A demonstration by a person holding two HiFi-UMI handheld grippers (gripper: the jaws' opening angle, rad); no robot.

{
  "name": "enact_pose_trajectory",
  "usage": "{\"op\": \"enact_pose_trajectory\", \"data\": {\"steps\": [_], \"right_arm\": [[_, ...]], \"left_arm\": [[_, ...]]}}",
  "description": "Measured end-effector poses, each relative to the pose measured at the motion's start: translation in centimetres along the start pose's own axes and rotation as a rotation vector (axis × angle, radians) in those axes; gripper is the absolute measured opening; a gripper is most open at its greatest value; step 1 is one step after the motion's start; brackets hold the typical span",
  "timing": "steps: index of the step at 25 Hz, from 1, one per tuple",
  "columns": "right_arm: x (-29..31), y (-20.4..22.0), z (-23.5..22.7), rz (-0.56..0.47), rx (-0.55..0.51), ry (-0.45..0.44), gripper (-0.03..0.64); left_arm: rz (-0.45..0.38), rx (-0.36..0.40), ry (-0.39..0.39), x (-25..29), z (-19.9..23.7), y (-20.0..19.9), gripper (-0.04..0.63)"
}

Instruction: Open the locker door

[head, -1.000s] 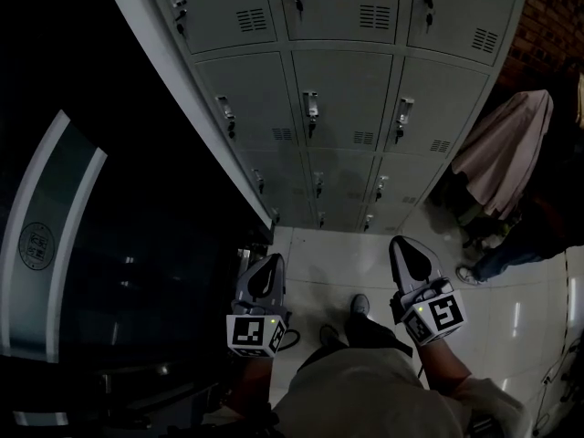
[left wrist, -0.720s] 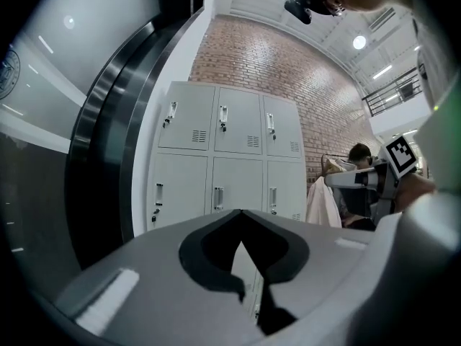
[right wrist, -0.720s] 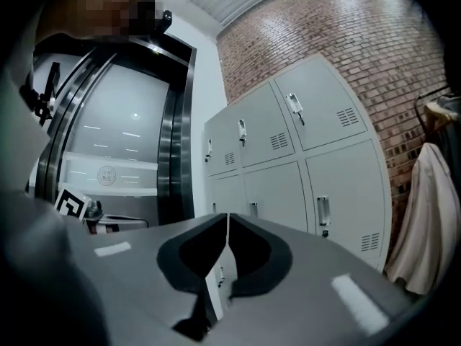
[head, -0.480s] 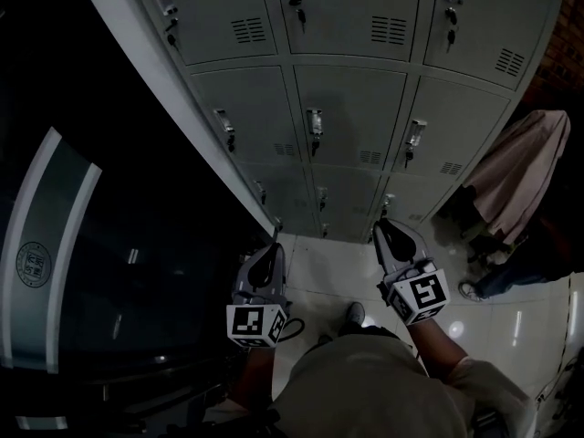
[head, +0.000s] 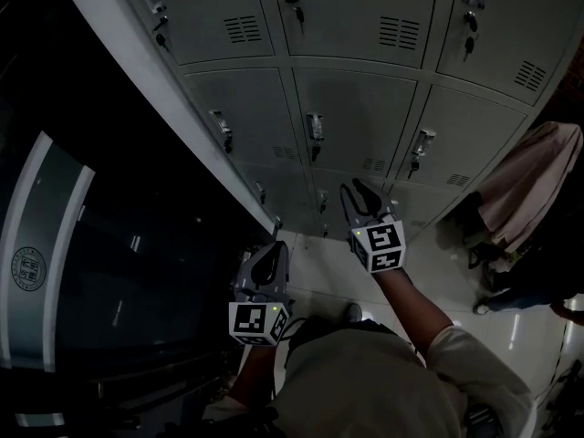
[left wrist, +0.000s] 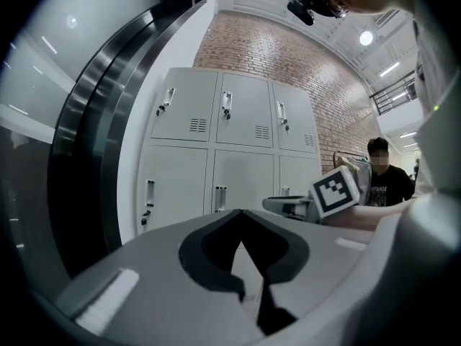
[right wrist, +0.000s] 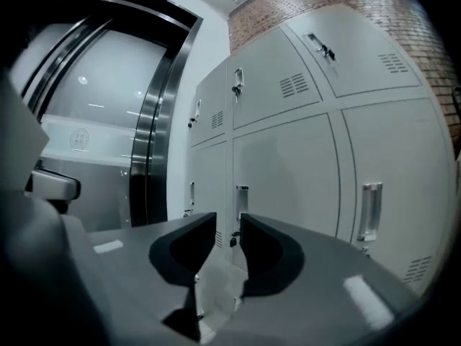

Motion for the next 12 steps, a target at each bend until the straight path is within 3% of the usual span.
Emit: {"op": "enact_pose_trajectory", "data": {"steps": [12], "right_arm": [[13.9,4.6,-0.8,0.175,0.015,0.060,0.109]], "left_arm": [[0.005,0.020,-0.028,0.3,4.4,-0.5,0.067]]}}
Point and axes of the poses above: the fingertips, and each gripper's own axes: x forward along the fingers, z to its left, y out of its underside, the point moved 6 cm from there along -x, backward along the fingers, and after that the axes turned 2 degrees about y, right-handed, at the moved point
